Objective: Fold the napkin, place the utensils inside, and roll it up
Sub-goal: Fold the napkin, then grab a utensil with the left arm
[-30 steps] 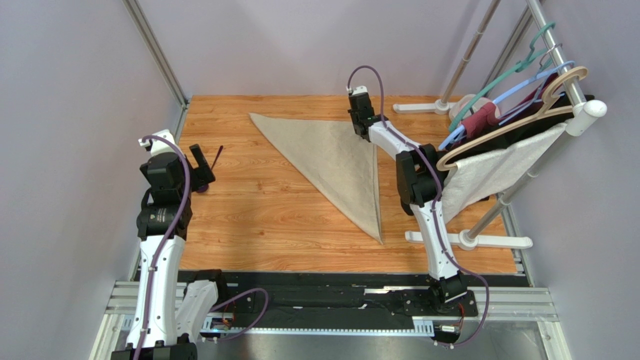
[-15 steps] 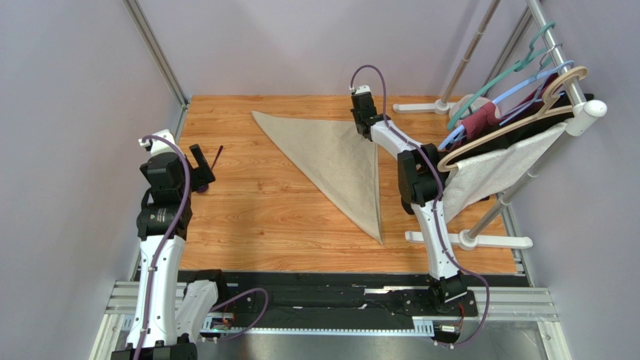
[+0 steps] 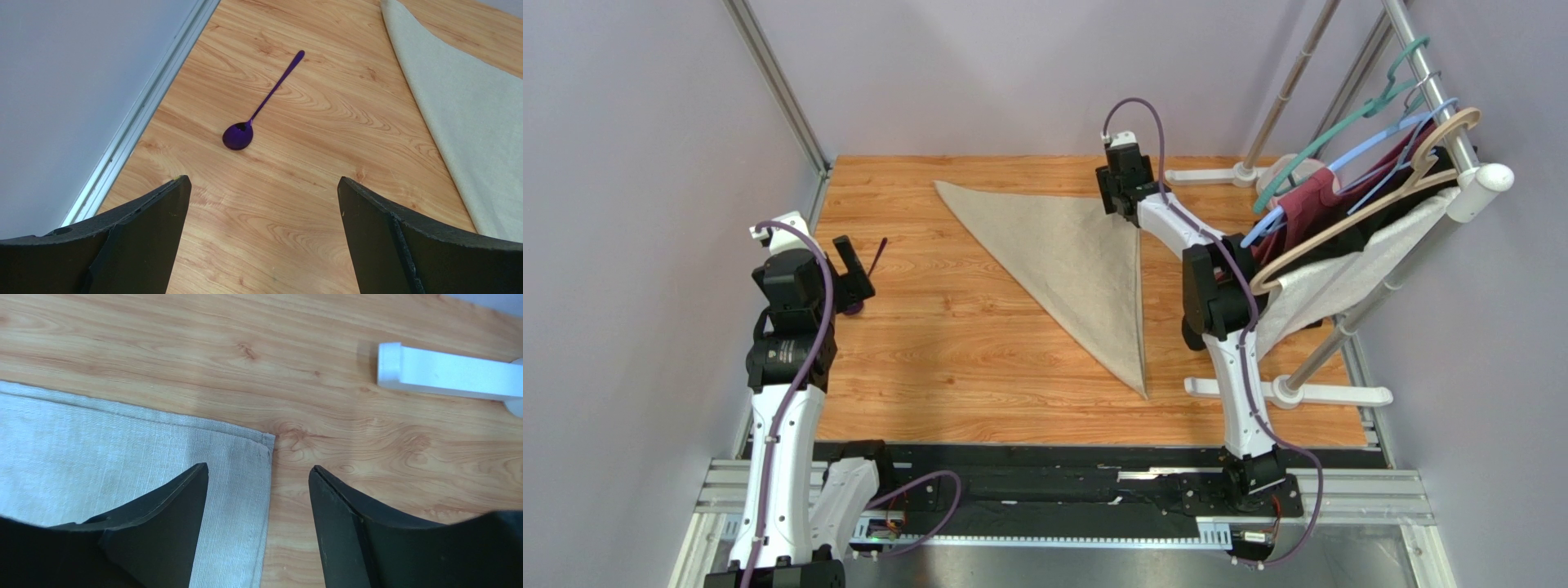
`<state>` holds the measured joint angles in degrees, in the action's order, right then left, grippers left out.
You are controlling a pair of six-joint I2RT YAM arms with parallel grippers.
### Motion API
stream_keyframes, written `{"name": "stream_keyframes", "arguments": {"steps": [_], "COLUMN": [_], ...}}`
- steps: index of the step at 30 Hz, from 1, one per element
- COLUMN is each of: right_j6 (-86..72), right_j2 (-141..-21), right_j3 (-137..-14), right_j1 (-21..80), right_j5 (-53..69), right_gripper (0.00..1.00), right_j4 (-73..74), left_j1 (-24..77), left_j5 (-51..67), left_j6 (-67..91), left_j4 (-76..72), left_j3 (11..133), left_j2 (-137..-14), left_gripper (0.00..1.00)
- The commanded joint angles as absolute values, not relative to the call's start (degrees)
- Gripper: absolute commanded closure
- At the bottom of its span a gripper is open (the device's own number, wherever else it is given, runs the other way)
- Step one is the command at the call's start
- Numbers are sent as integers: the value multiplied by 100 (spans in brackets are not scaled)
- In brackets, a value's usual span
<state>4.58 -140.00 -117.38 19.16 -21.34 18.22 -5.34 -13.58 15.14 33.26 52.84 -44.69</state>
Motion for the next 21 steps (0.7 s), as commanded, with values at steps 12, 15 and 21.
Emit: {"name": "stream_keyframes", "arguments": {"steps": [12,15,21], "right_j6": [-499,-781,-1019], "right_j2": [-12112,-11796,-11742], "right_j3": [-9837,-9256,-8640], "right_j1": [2838,3154,3743], "right_j5": [-467,-88,35], "right_gripper": [39,40,41], "right_j4": [1441,1266,888], "left_j1": [-571,-571,-571], "left_j5": [-1020,-950,-905], "left_j6": [1450,1450,1450], "left_j4": [3208,3191,3147], "left_j3": [5414,5405,5370], "left_j2": [-4526,-4579,-4597], "left_gripper": [1,2,2]}}
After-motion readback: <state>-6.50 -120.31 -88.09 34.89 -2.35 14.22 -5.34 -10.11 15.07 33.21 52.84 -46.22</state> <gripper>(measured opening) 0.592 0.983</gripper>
